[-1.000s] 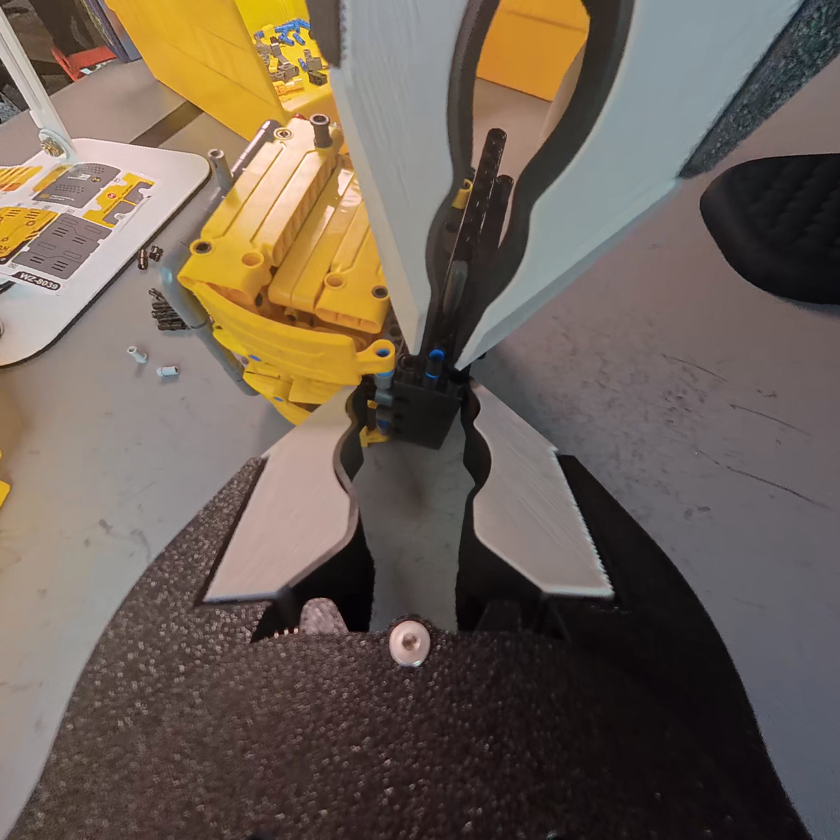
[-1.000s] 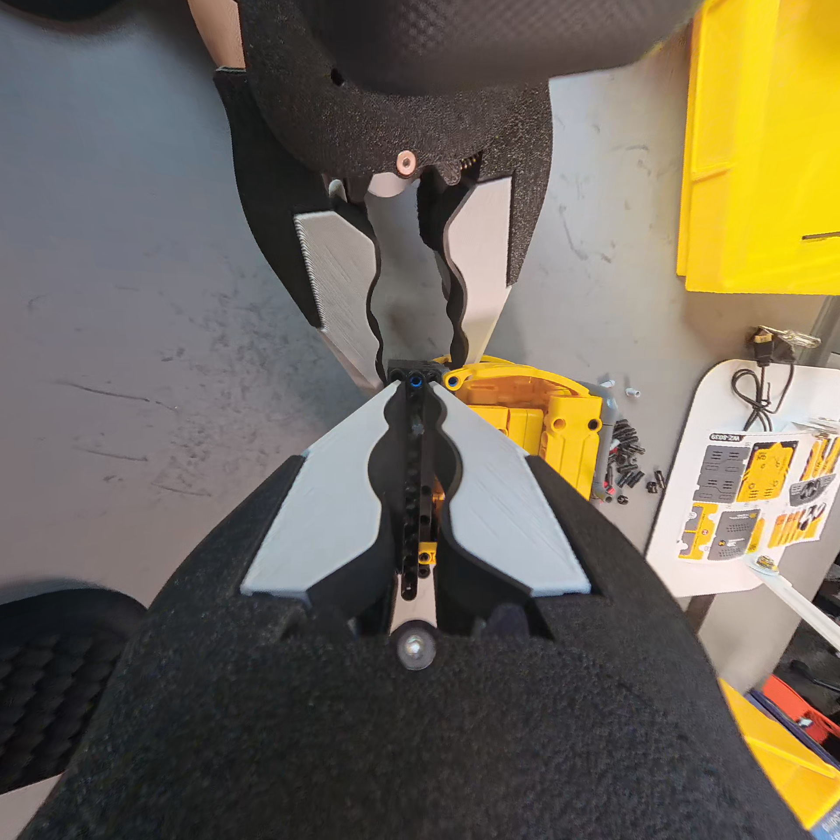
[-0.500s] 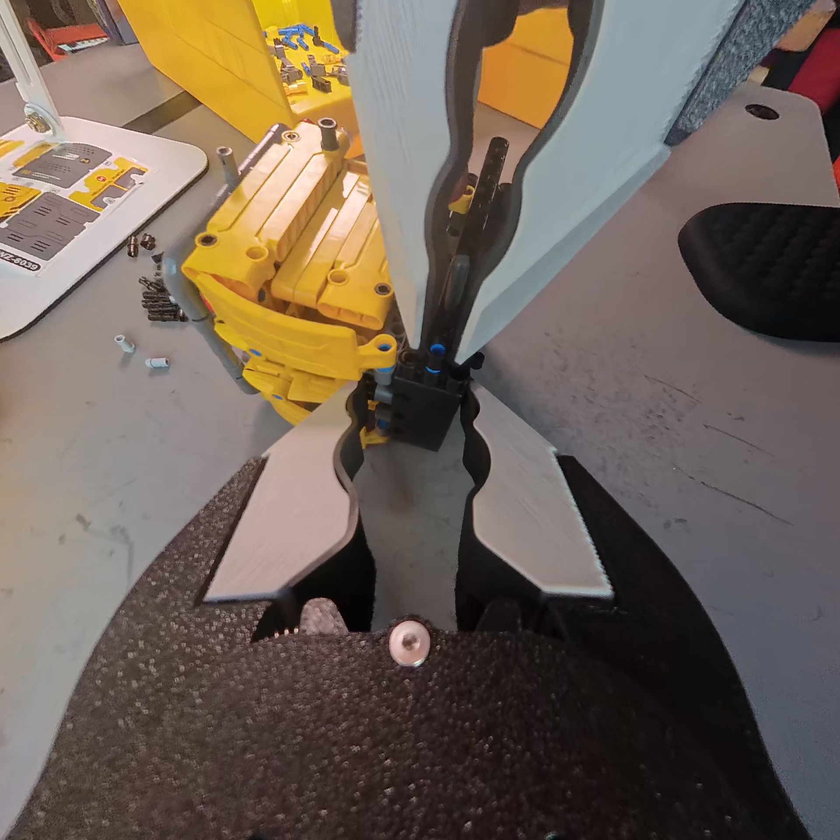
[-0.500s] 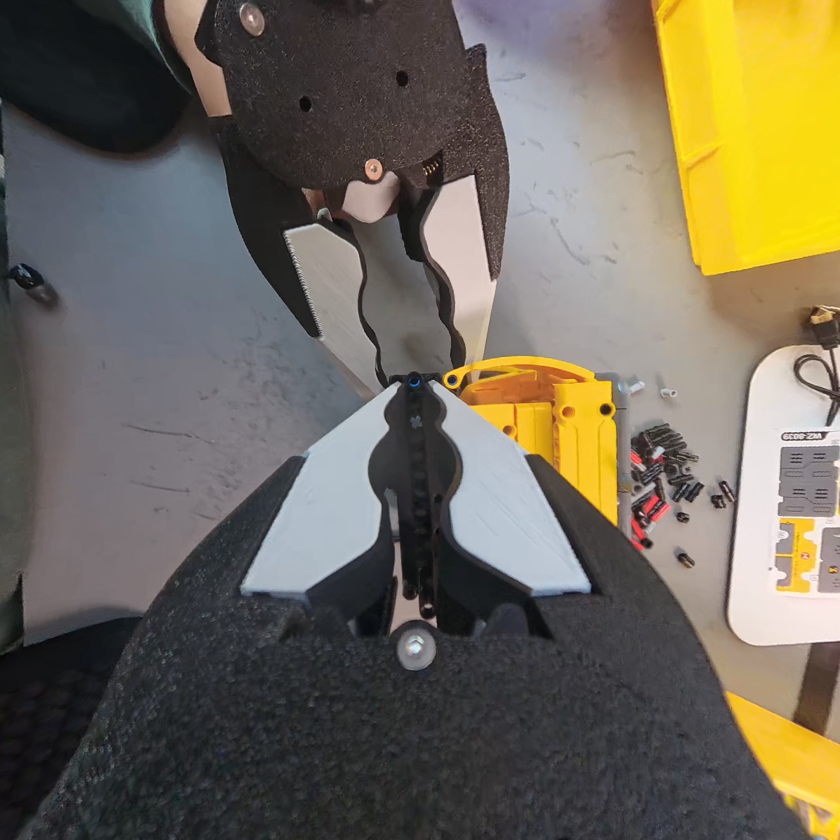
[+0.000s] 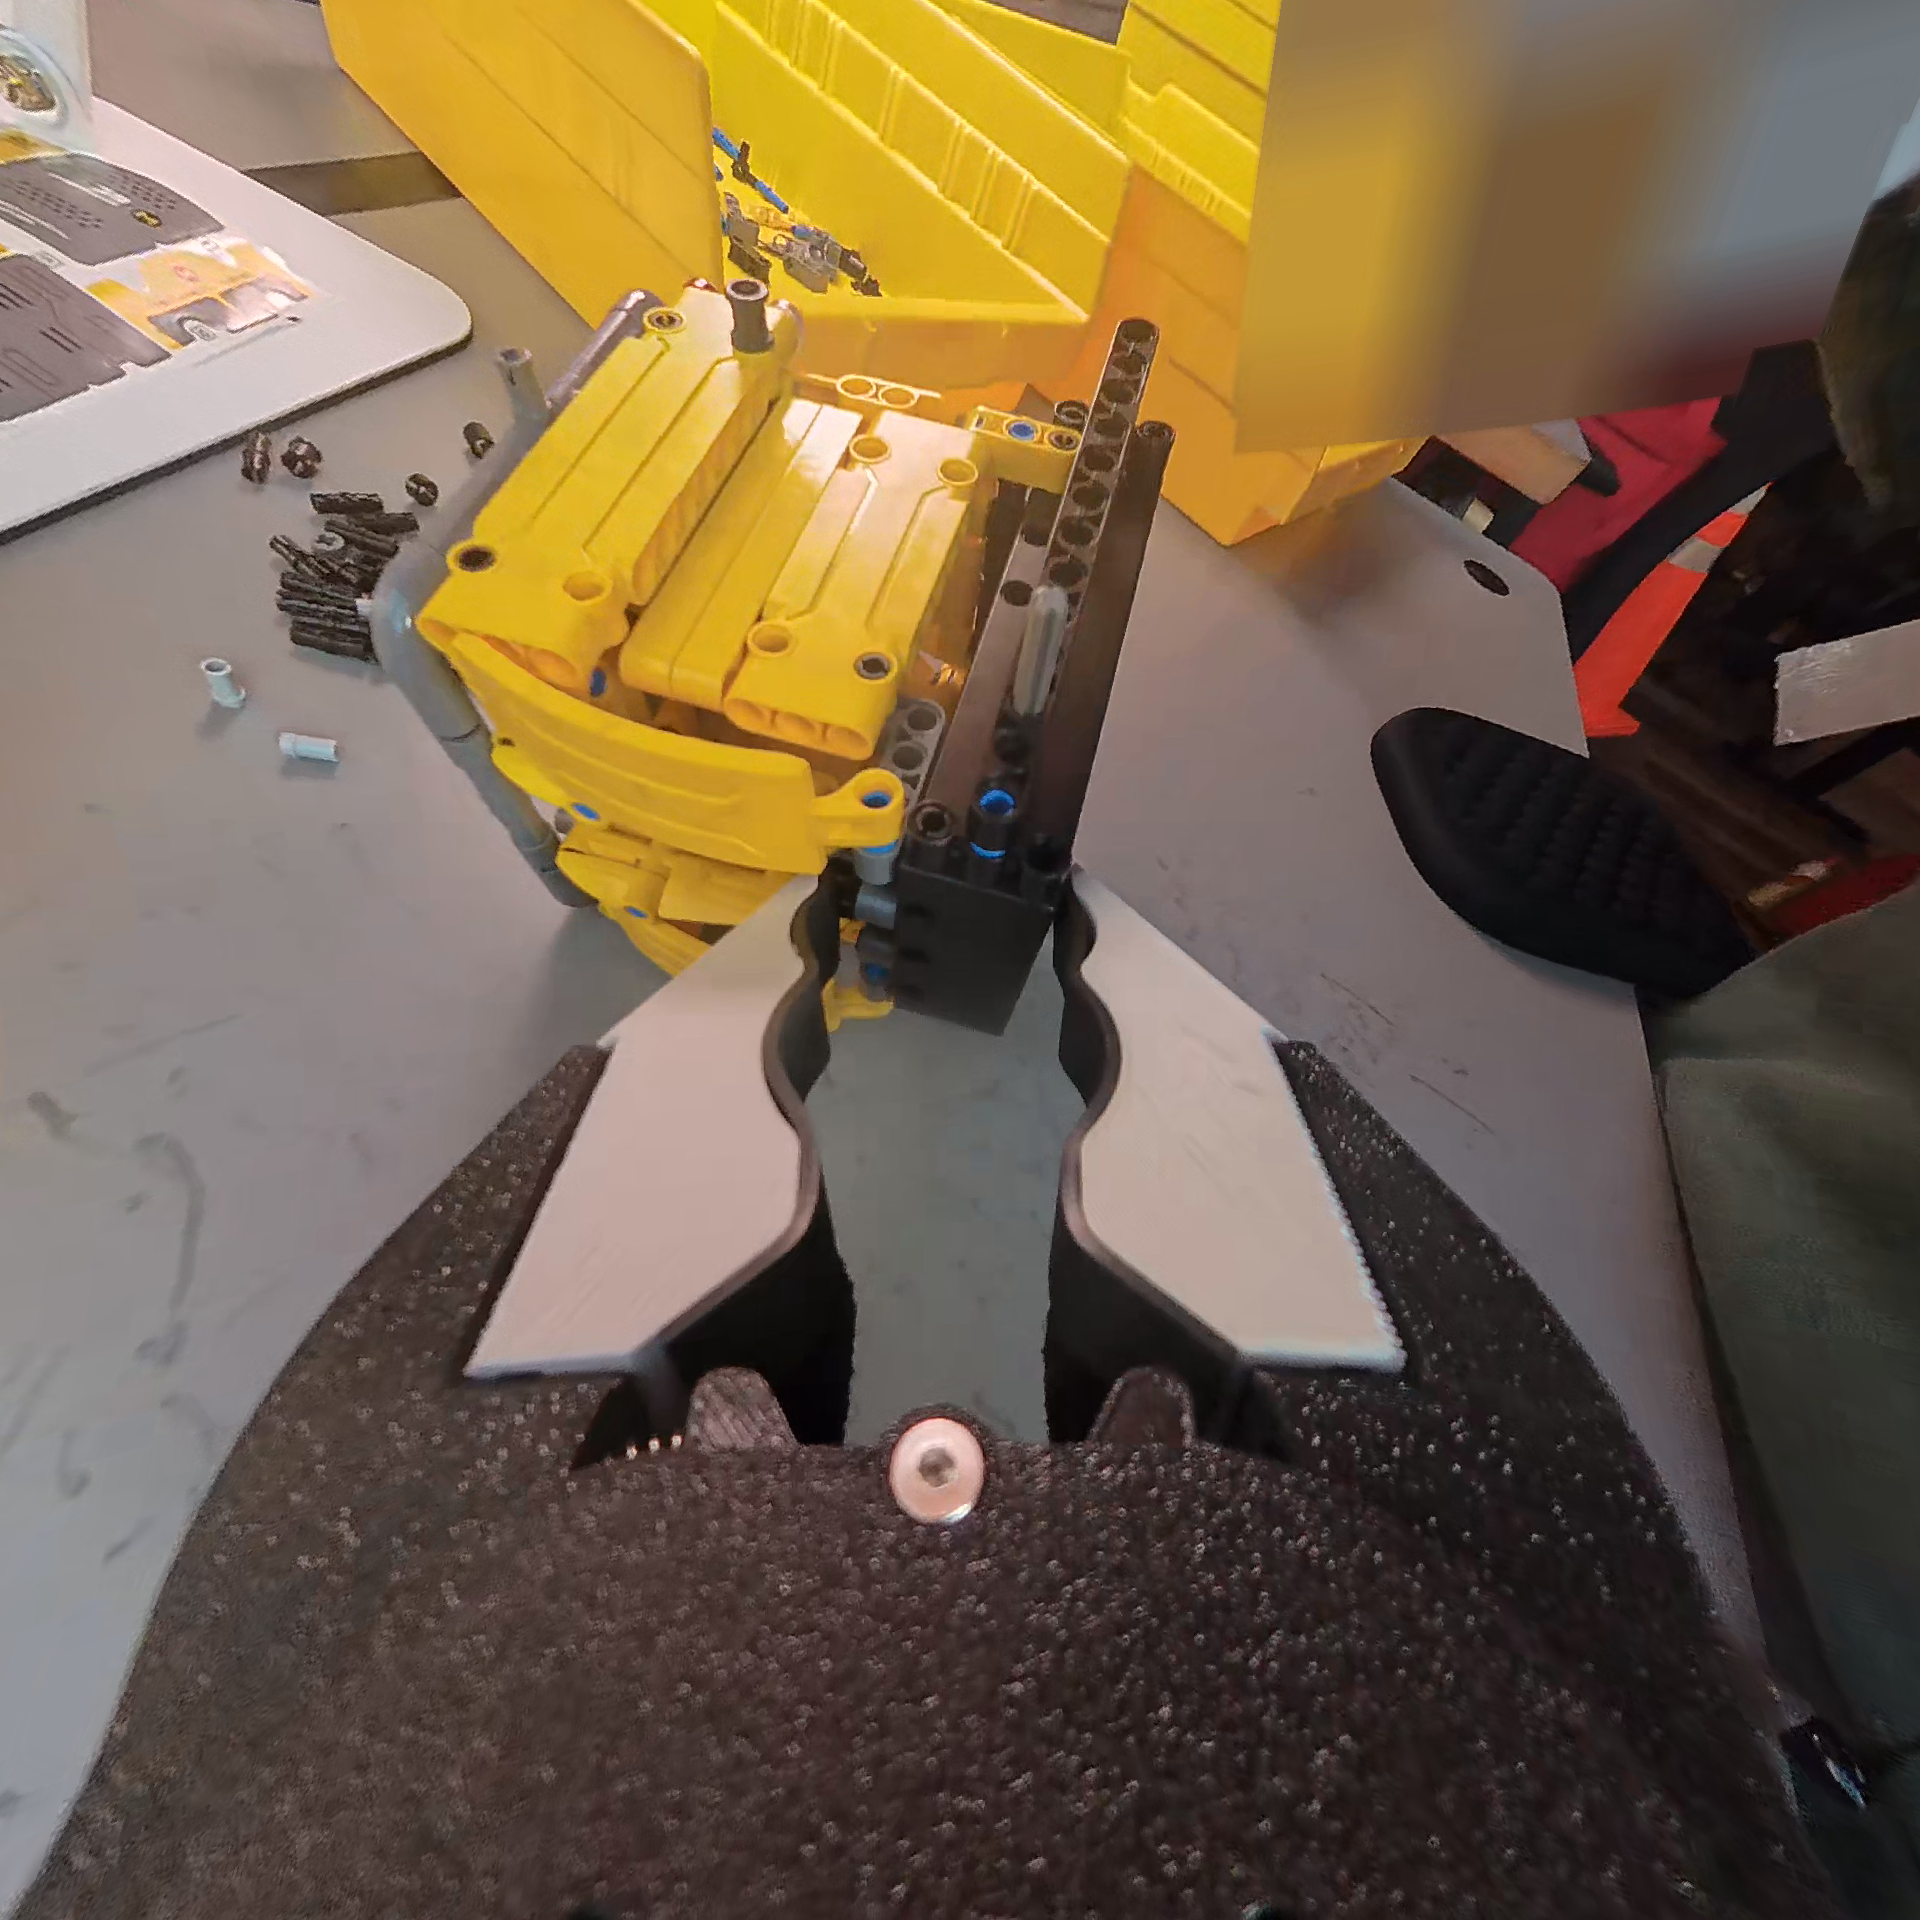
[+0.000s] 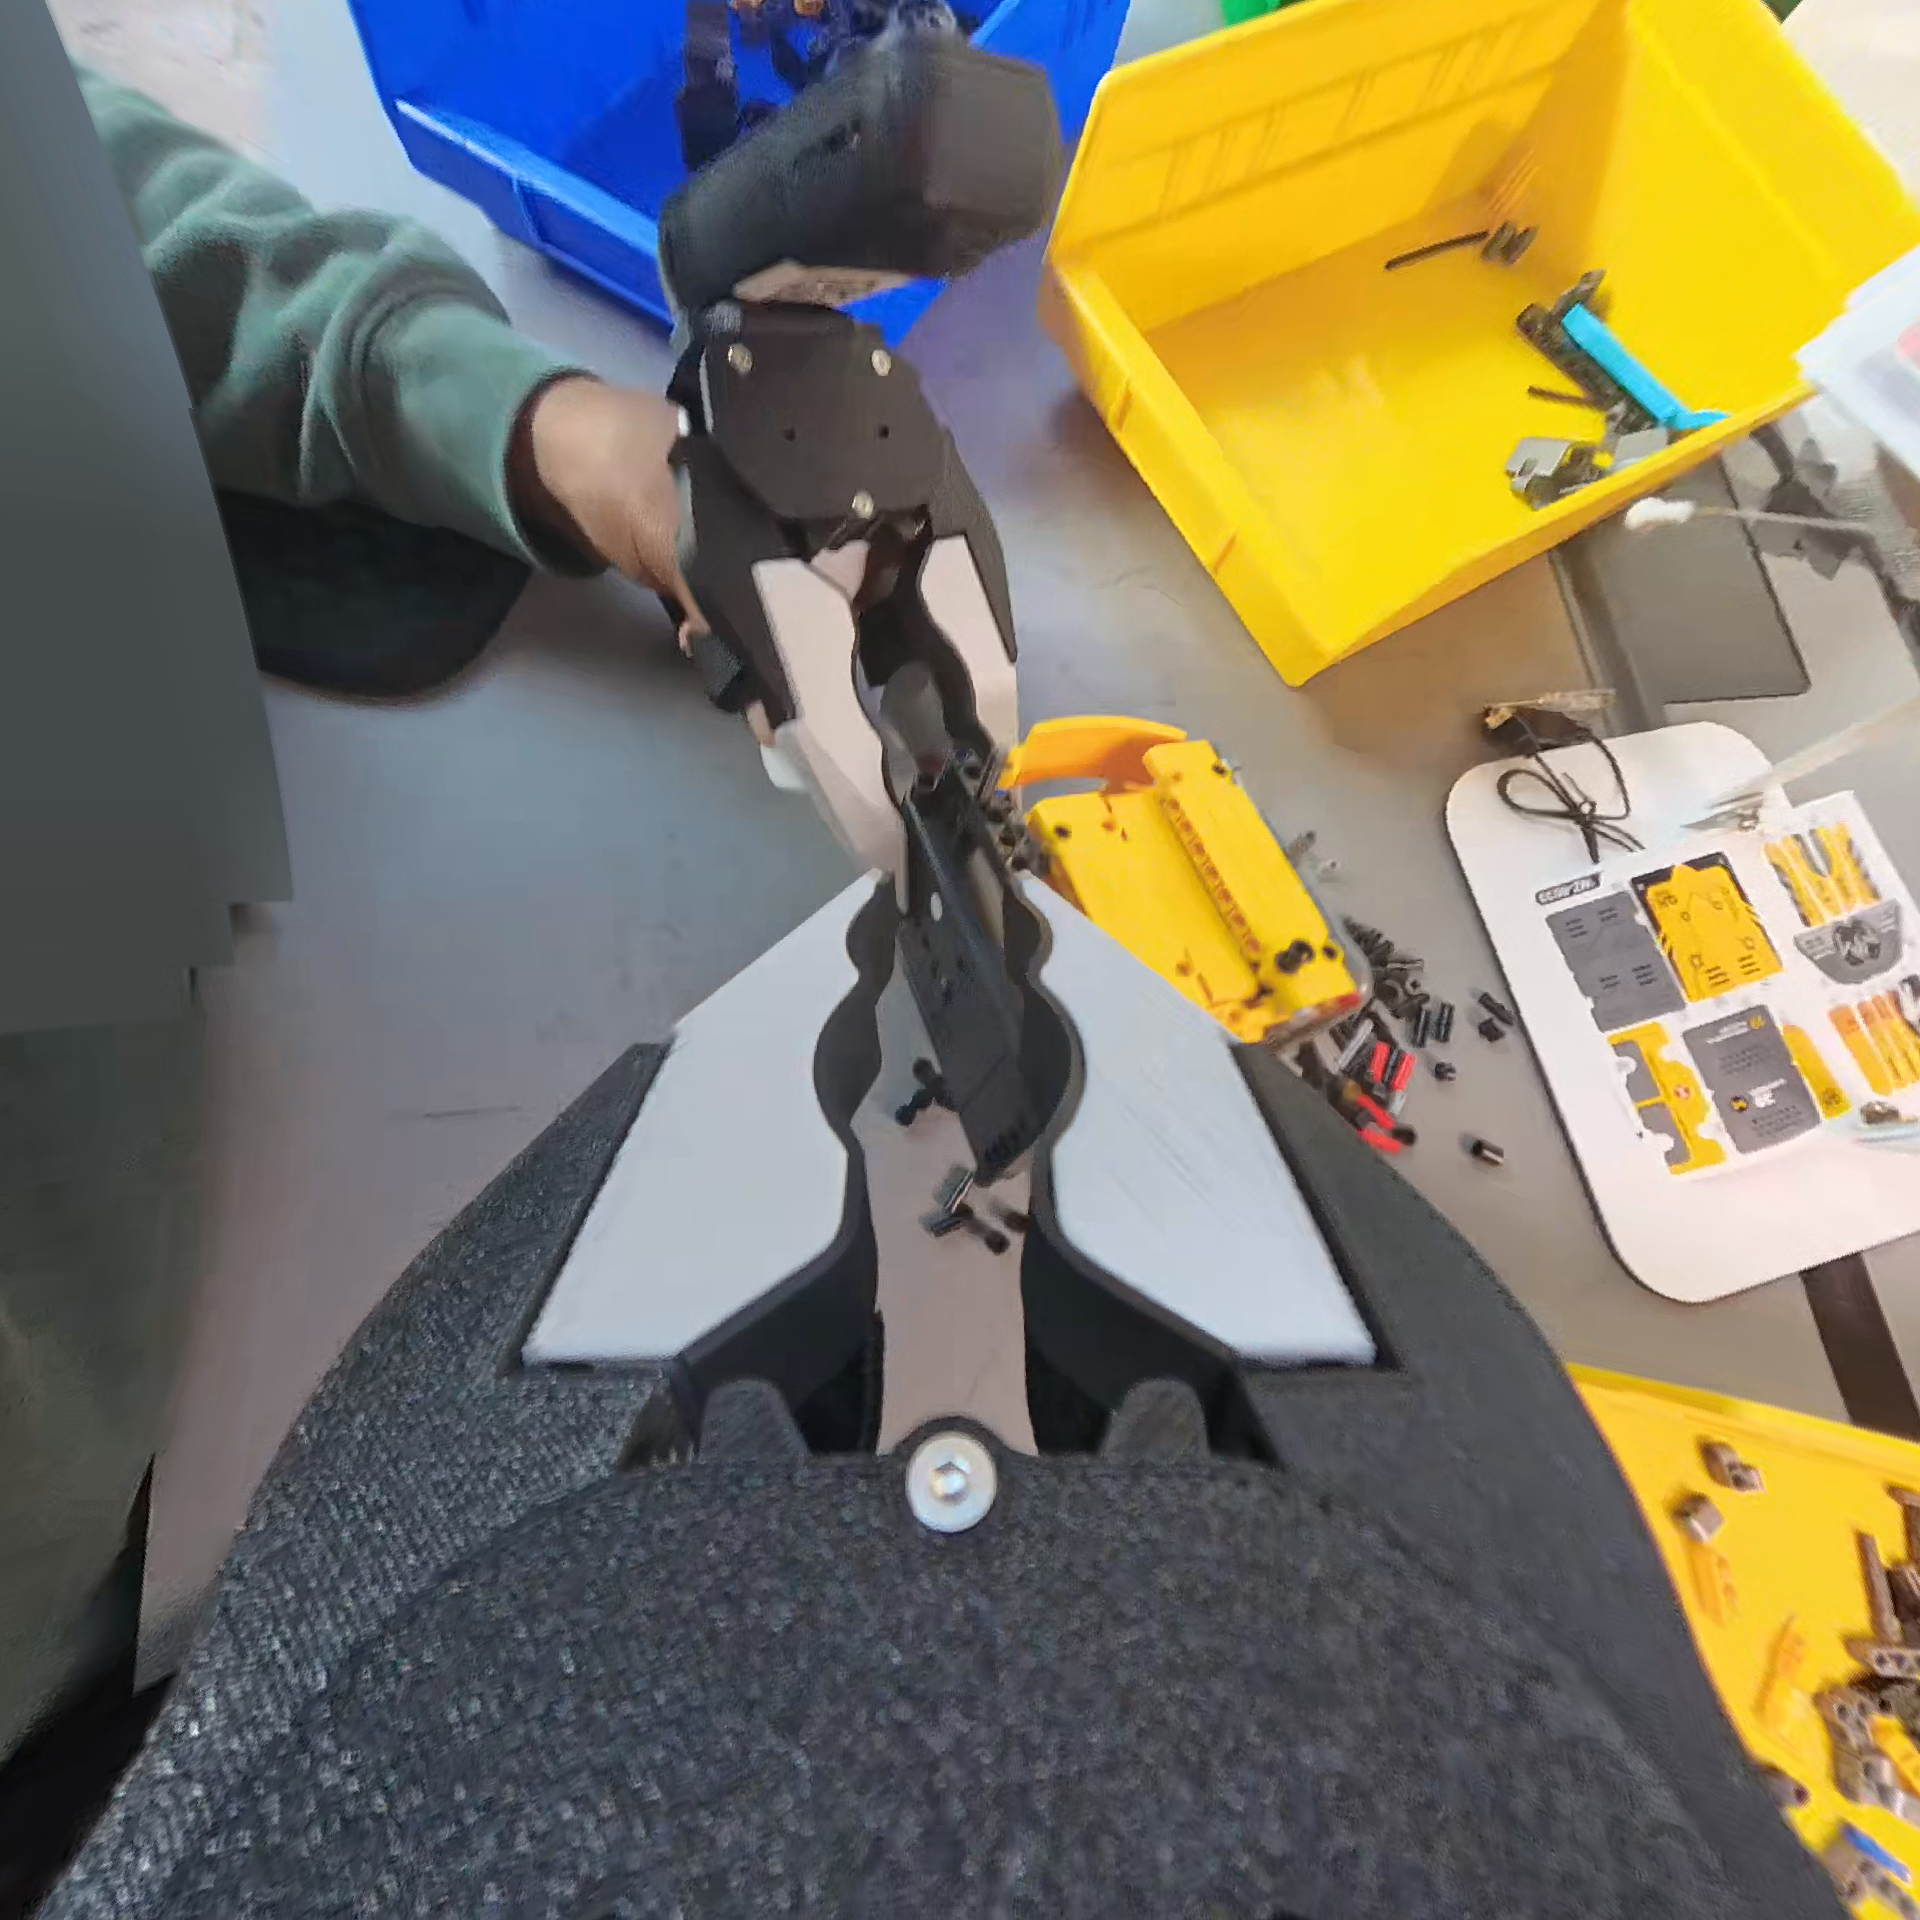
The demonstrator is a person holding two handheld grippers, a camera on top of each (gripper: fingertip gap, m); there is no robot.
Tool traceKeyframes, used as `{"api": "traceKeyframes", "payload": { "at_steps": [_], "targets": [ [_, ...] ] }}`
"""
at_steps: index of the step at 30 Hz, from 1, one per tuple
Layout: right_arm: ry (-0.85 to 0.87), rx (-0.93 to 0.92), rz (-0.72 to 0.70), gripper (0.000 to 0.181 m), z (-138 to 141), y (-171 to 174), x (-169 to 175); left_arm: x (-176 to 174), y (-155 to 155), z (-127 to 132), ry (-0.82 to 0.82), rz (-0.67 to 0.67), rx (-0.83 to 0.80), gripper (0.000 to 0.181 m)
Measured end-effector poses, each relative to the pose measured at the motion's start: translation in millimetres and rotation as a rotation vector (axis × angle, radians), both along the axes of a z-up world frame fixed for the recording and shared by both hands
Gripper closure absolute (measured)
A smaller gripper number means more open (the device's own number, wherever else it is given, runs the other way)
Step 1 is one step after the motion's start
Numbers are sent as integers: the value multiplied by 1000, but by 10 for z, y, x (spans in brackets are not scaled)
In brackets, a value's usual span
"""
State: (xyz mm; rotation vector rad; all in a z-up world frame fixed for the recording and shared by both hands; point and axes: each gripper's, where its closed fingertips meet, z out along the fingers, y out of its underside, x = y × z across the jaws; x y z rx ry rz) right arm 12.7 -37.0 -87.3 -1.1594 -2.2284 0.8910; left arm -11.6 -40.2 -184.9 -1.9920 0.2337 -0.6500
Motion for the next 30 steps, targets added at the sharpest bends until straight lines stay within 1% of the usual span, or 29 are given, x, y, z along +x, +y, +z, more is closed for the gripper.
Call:
{"api": "traceKeyframes", "payload": {
  "at_steps": [2,5,7,9,12,14,16,17,18,20,21,23,25,27,28,30],
  "targets": [
    [-28,5,-8,164,-226,5,196,-17,-11,-10,10,-1,4,141],
    [-82,-5,-57,165,-676,47,425,-57,-52,-62,119,-15,27,141],
    [-94,-10,-92,165,-944,80,506,-84,-79,-96,197,-20,41,141],
    [-91,-4,-123,165,-1147,96,514,-119,-87,-119,258,-11,52,141],
    [-76,28,-187,163,-1325,147,418,-169,-78,-125,263,13,54,141],
    [-104,20,-235,163,-1394,171,345,-212,-68,-123,268,33,55,141],
    [-136,43,-251,163,-1456,190,298,-251,-62,-124,263,53,49,141],
    [-161,58,-250,165,-1498,186,290,-266,-63,-125,261,59,47,141],
    [-174,78,-252,171,-1532,196,278,-275,-66,-125,261,61,45,141],
    [-179,78,-219,174,-1537,154,268,-284,-79,-134,264,60,42,141],
    [-173,78,-167,174,-1528,102,286,-285,-90,-142,268,56,38,141],
    [-127,75,4,174,-1458,-92,379,-267,-127,-165,280,27,32,141],
    [-95,112,151,174,-1363,-215,528,-220,-190,-174,287,-29,37,140],
    [-55,54,288,174,-1136,-415,704,-135,-273,-164,273,-103,48,140],
    [-37,17,329,174,-985,-489,774,-80,-315,-156,264,-139,54,140],
    [14,-23,370,174,-672,-537,843,49,-400,-160,256,-215,55,140]
  ]
}}
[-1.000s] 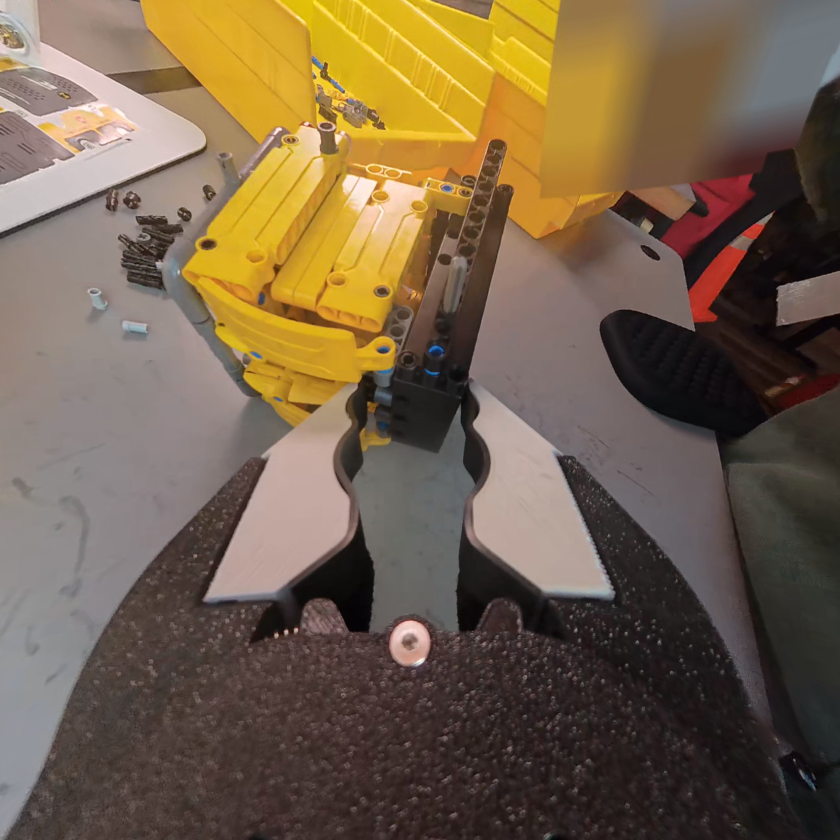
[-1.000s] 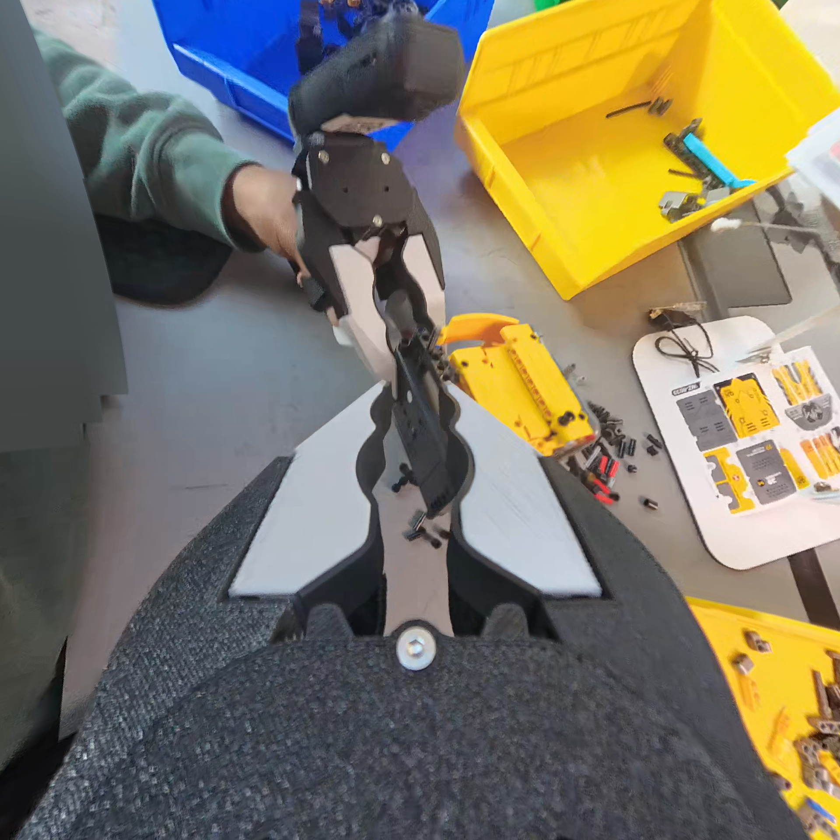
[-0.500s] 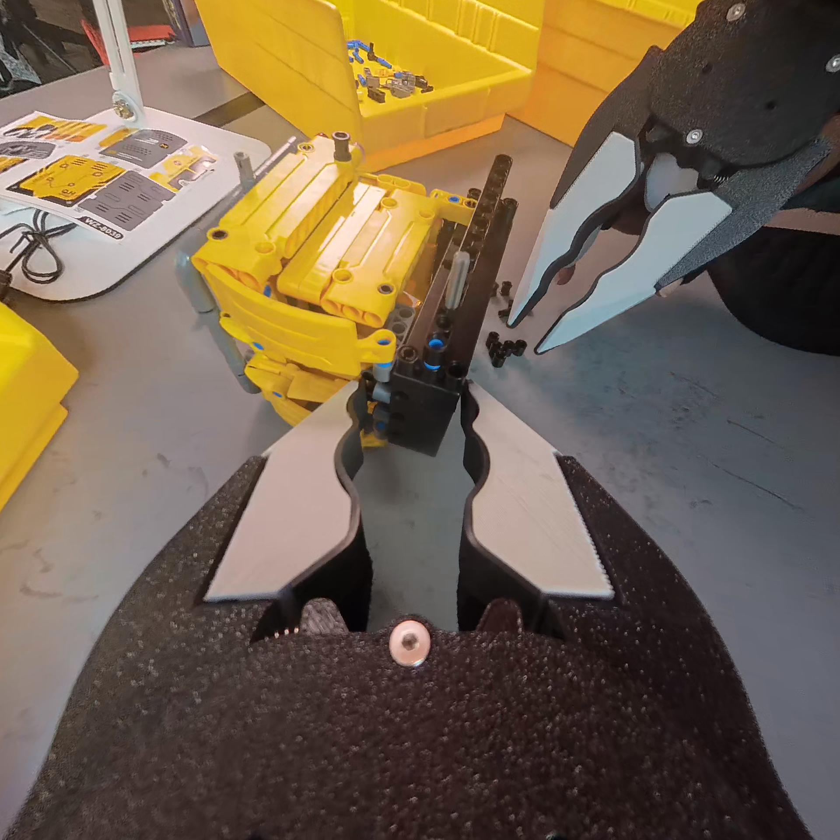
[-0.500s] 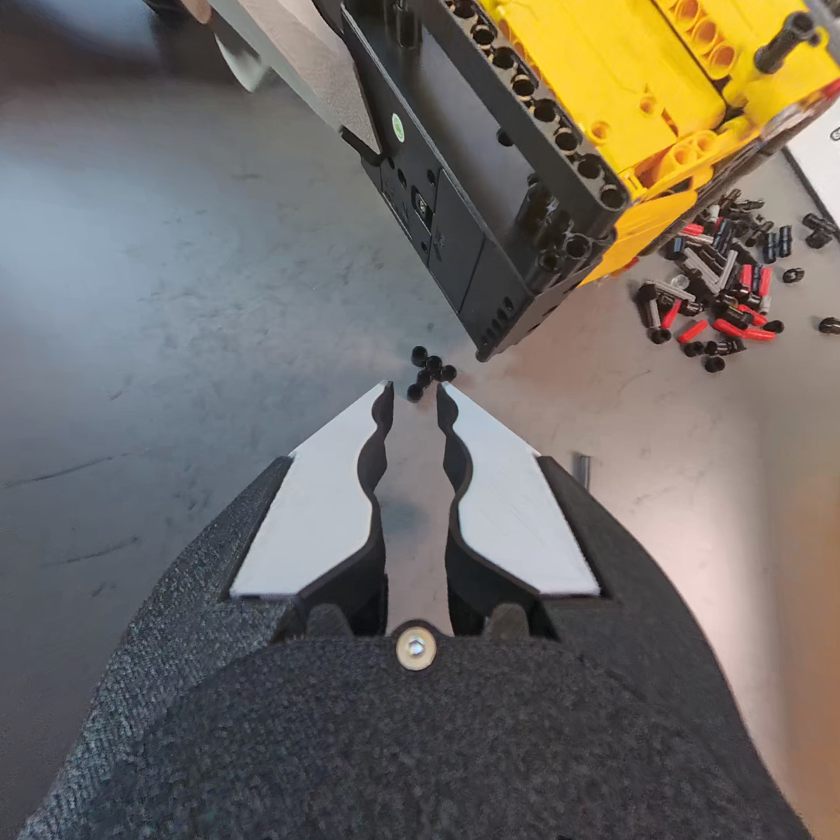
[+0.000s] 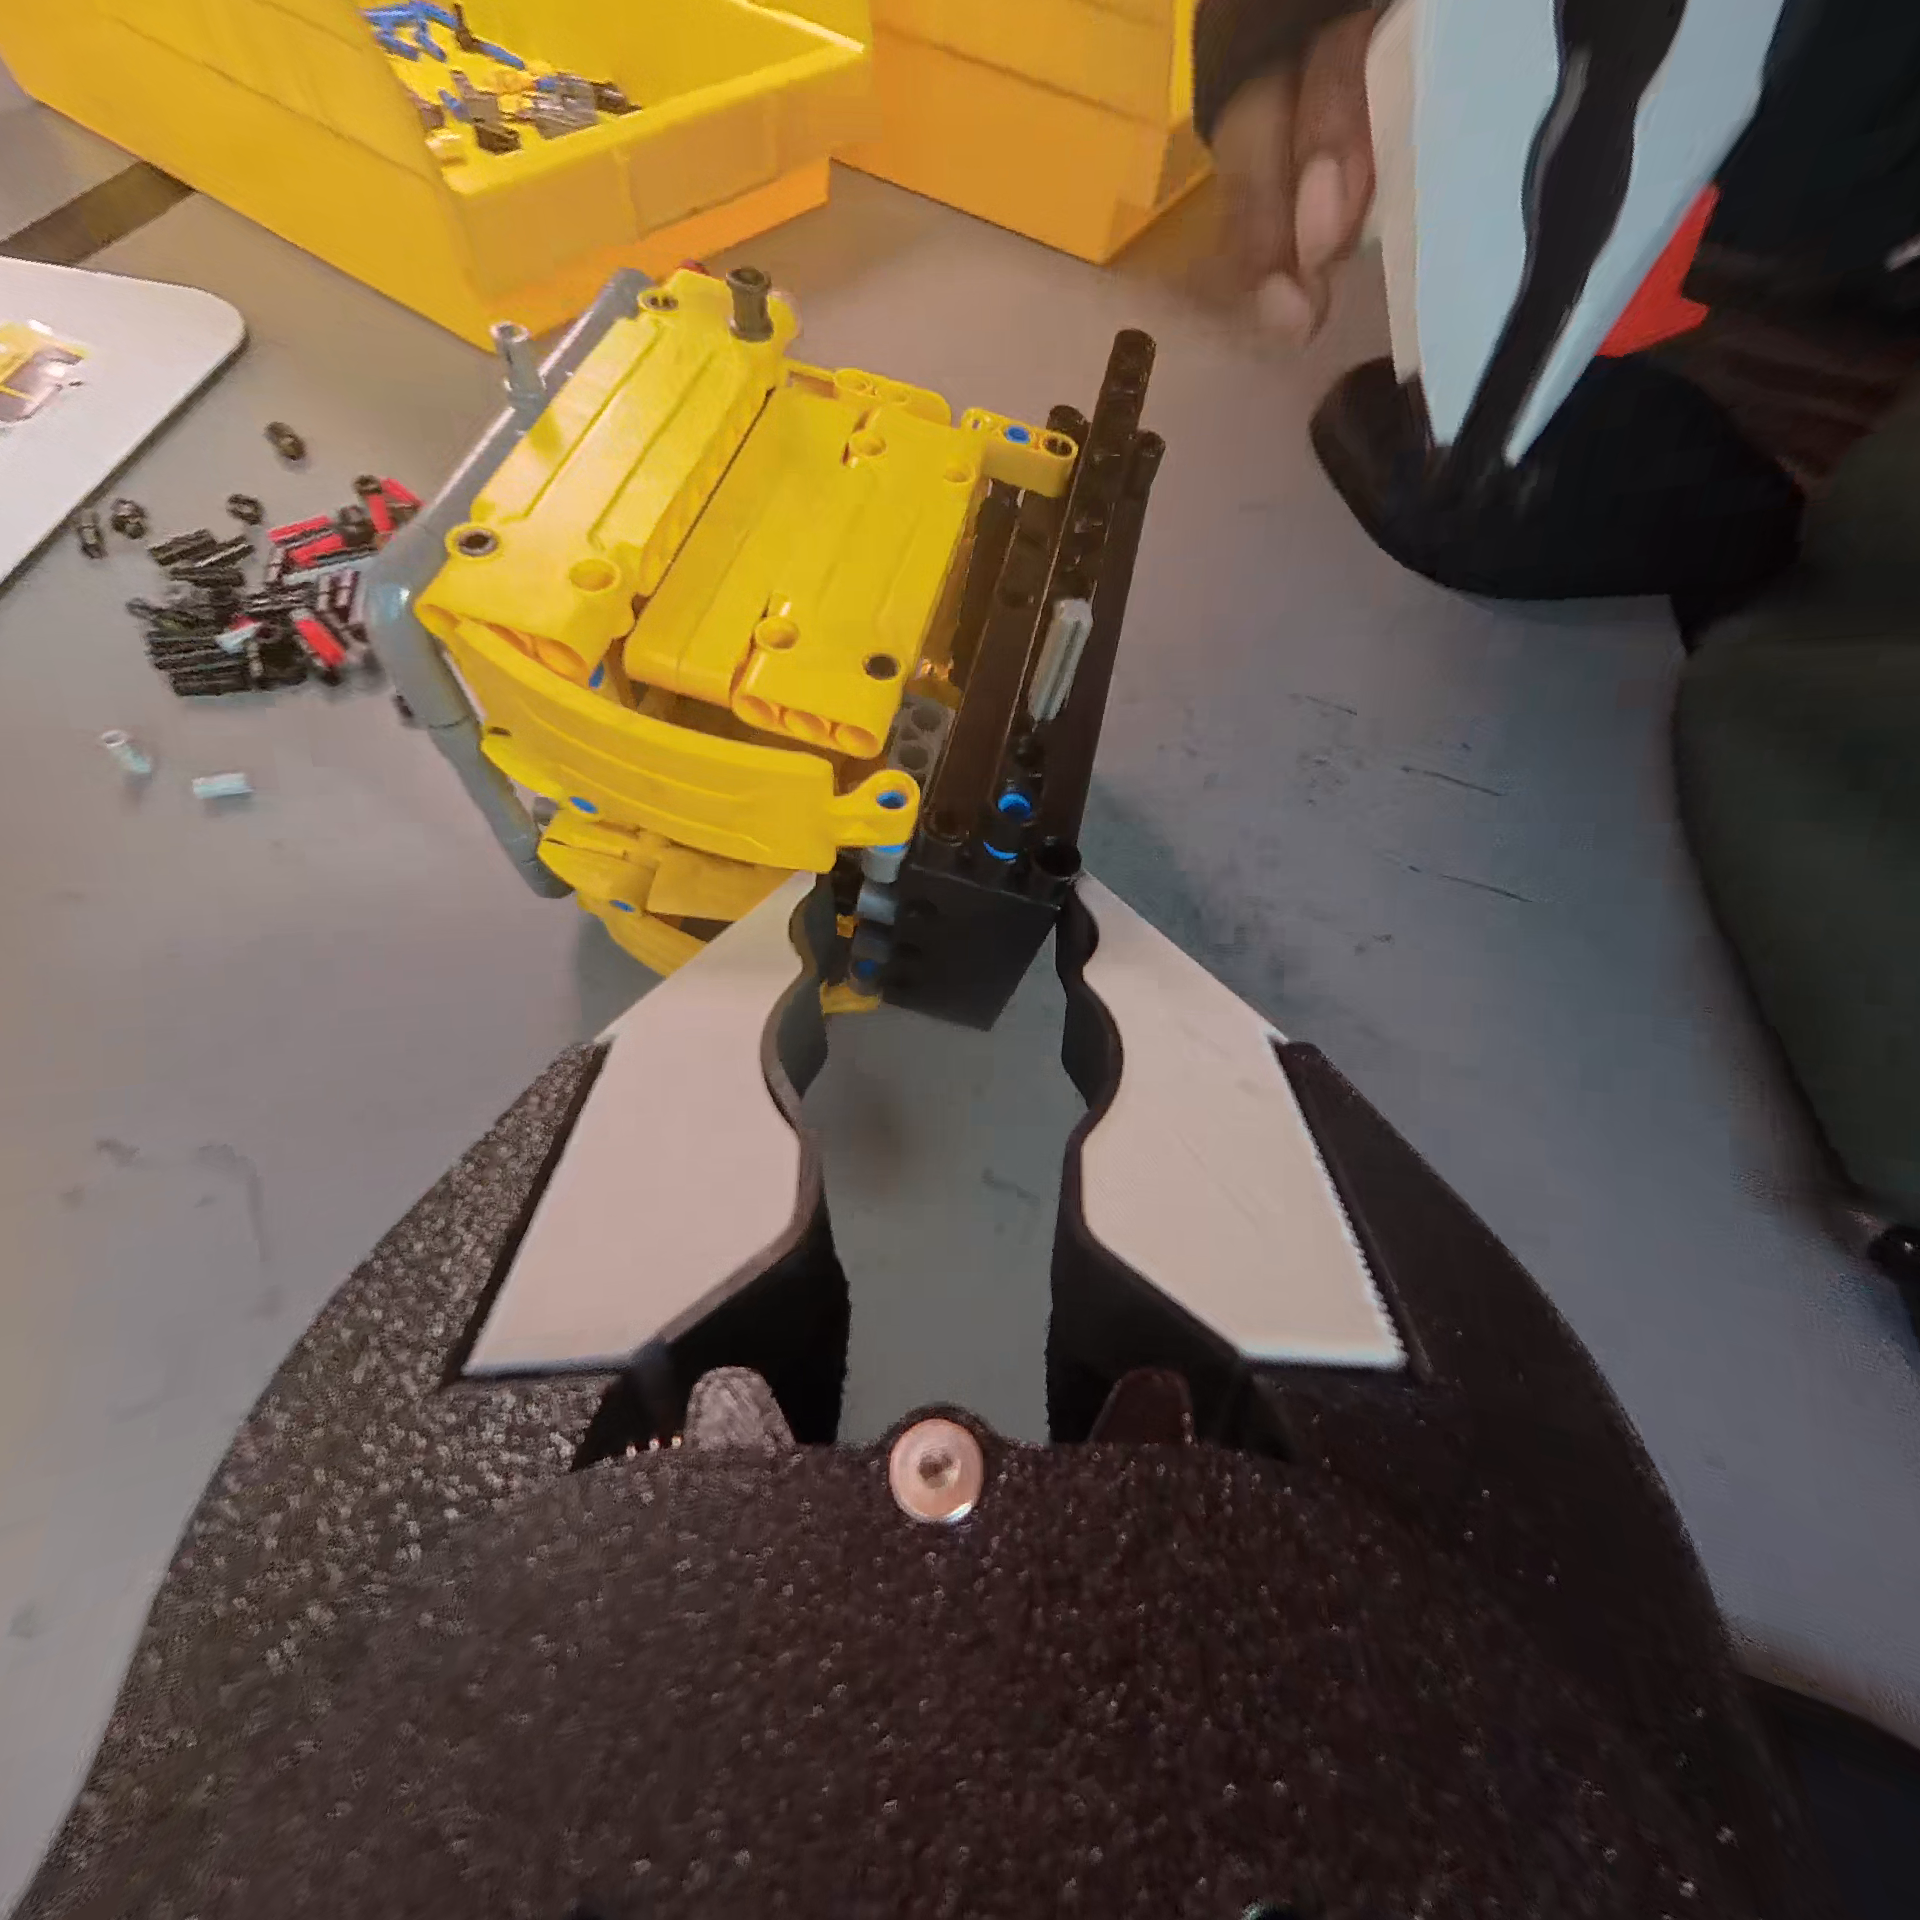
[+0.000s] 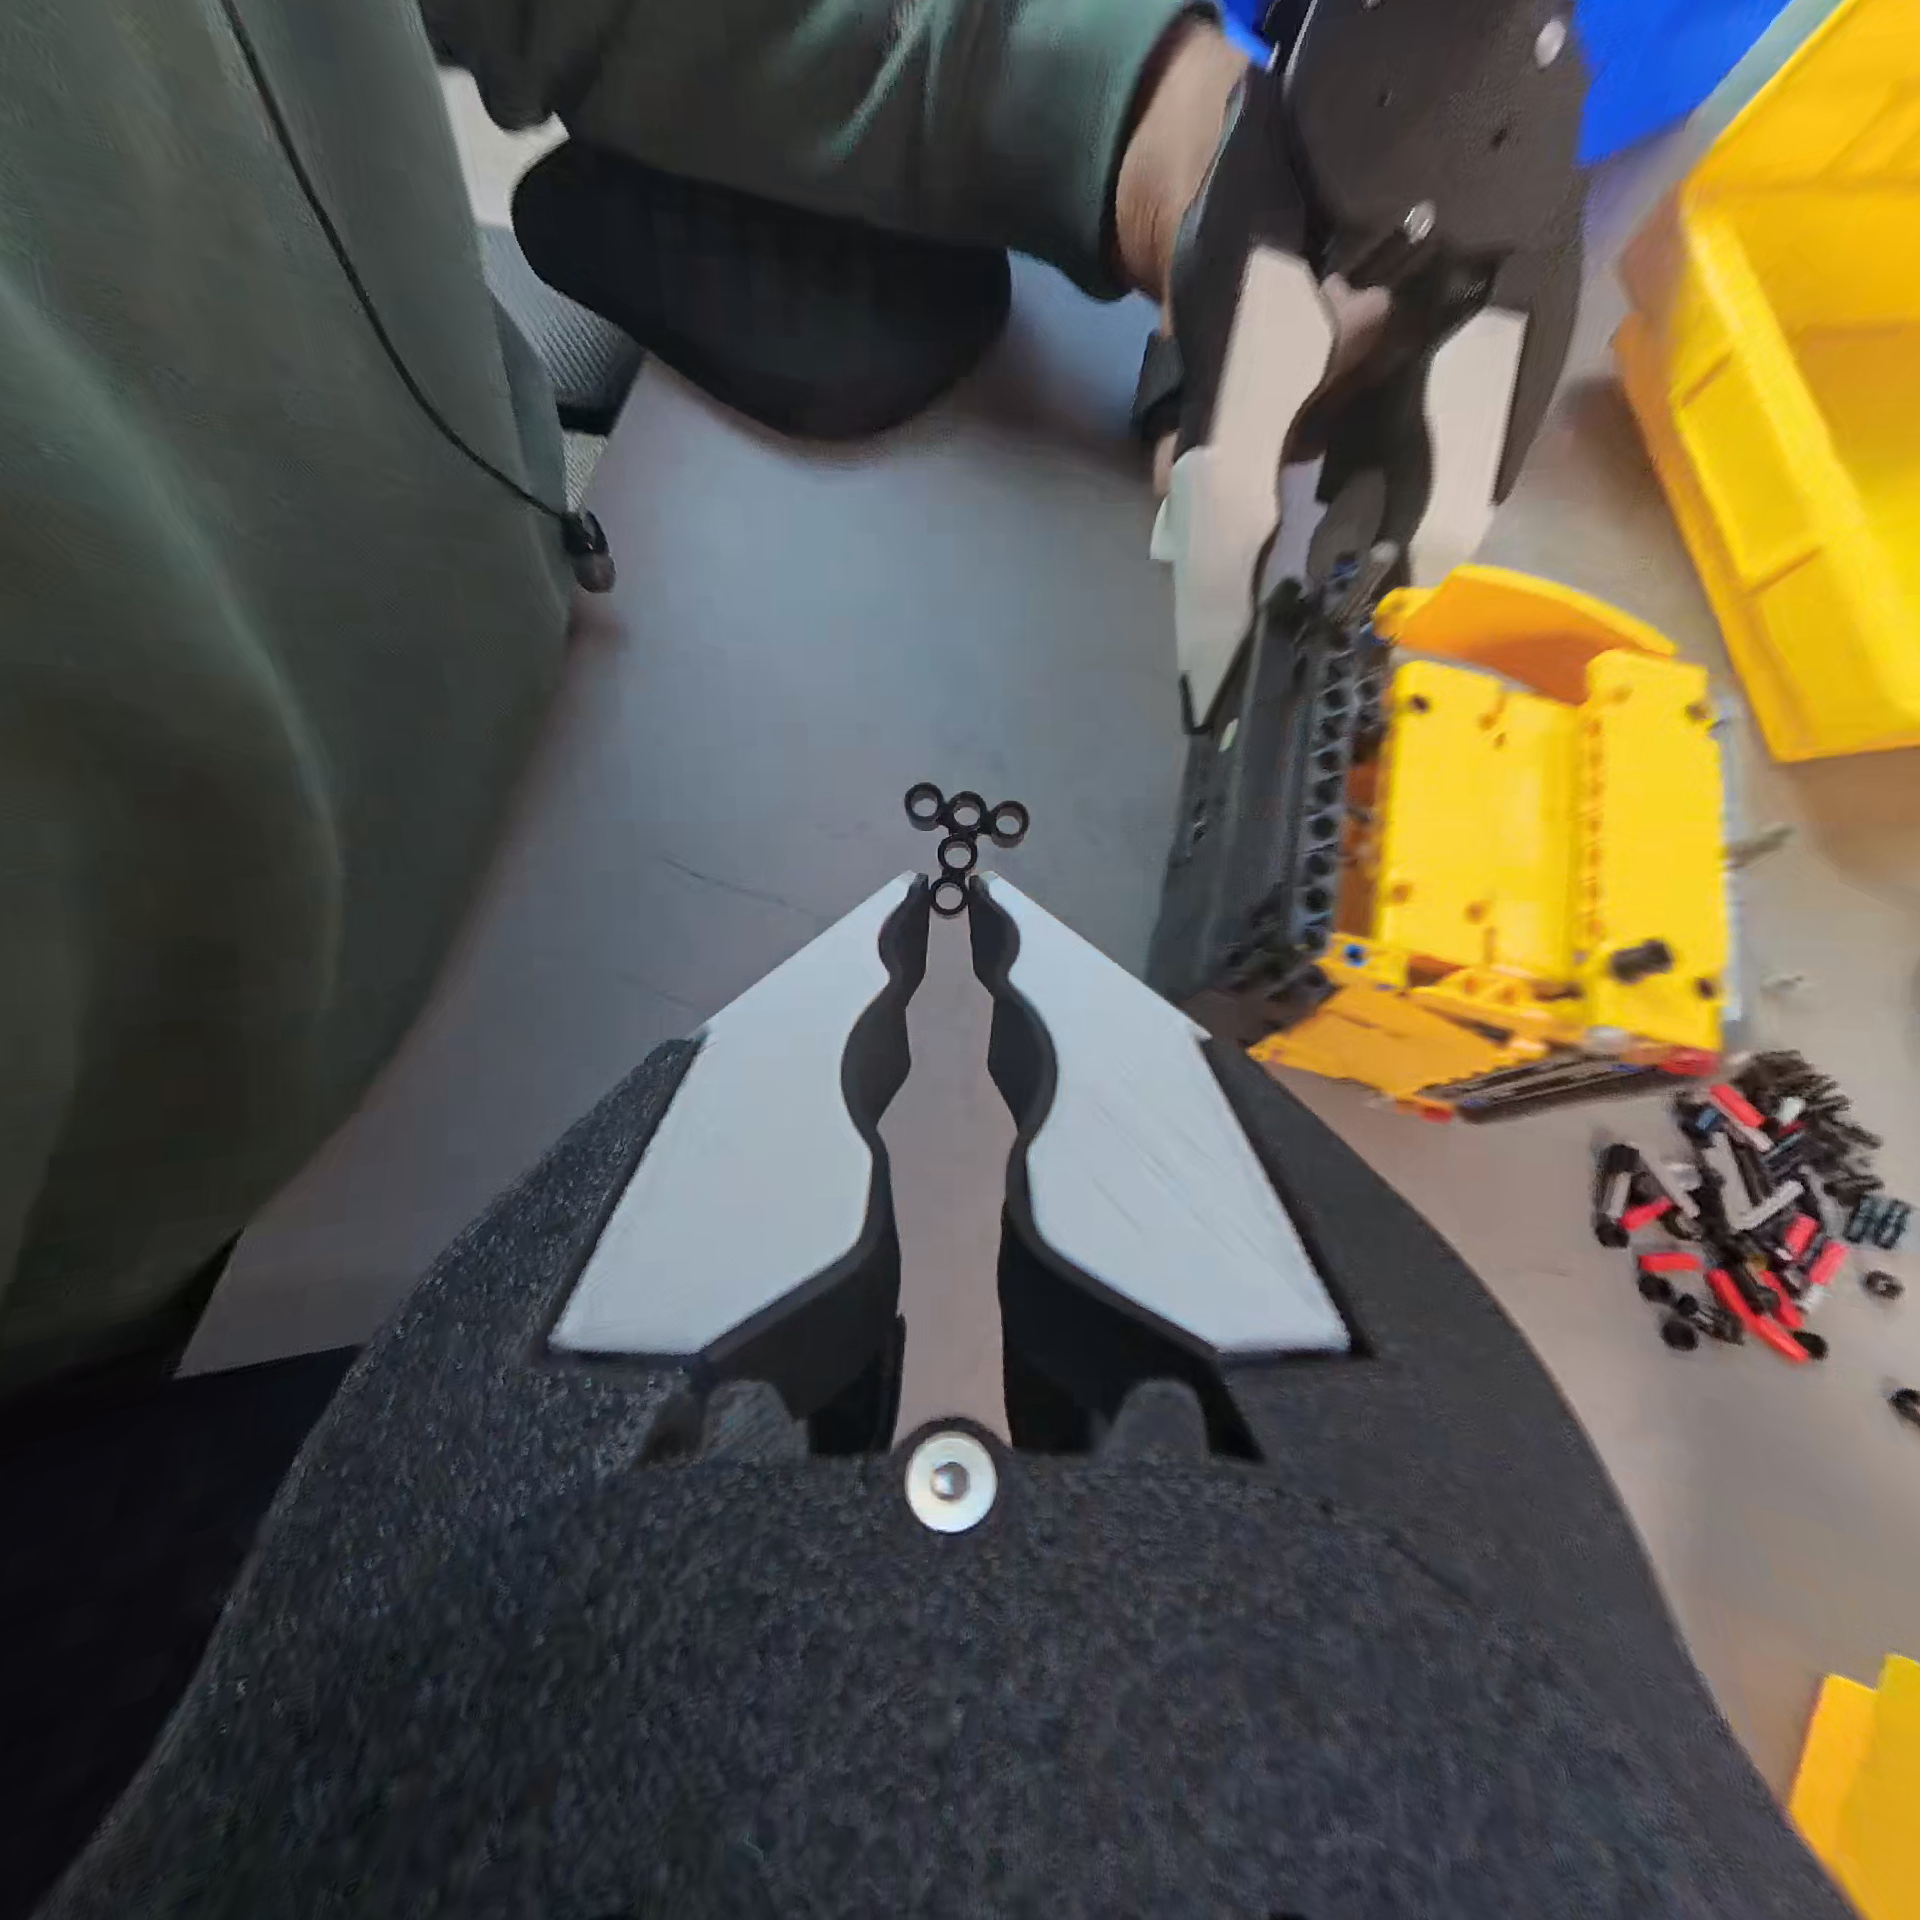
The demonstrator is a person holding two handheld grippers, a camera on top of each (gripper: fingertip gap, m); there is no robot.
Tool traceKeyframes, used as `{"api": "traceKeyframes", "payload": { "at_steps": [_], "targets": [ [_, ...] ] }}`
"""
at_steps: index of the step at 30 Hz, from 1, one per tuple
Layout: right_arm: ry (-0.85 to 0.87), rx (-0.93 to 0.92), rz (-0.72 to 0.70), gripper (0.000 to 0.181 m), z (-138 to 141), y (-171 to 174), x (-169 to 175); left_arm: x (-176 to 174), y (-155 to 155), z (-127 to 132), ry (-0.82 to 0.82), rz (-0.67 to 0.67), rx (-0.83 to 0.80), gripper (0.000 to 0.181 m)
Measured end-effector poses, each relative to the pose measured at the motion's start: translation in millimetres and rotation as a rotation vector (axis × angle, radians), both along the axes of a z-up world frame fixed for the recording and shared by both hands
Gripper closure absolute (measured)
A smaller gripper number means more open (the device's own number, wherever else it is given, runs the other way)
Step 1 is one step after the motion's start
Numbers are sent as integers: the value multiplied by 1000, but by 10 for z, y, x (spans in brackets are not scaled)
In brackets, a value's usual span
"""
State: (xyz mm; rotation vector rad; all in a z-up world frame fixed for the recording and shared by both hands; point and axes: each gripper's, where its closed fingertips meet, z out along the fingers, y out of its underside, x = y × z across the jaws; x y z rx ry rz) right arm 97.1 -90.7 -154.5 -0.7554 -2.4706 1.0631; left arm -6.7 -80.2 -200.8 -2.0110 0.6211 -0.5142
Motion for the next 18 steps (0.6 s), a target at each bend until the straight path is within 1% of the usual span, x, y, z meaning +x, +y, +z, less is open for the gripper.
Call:
{"api": "traceKeyframes", "payload": {
  "at_steps": [1,3,5,7,10,15,16,18],
  "targets": [
    [20,-14,7,174,141,14,11,69,-42,-6,5,-40,-2,140],
    [38,-15,19,174,333,82,8,197,-106,-12,4,-110,-4,139],
    [48,24,37,174,398,176,-40,285,-150,-13,7,-162,-1,139],
    [31,83,71,174,355,260,-115,324,-176,-20,23,-191,9,139],
    [-25,143,160,174,266,263,-231,324,-178,-21,40,-189,21,138],
    [-108,321,323,174,93,275,-373,239,-268,55,94,-174,27,129],
    [-122,340,353,174,81,270,-379,192,-300,107,107,-163,33,130],
    [-136,374,394,174,71,261,-408,124,-329,347,96,-127,113,137]
  ]
}}
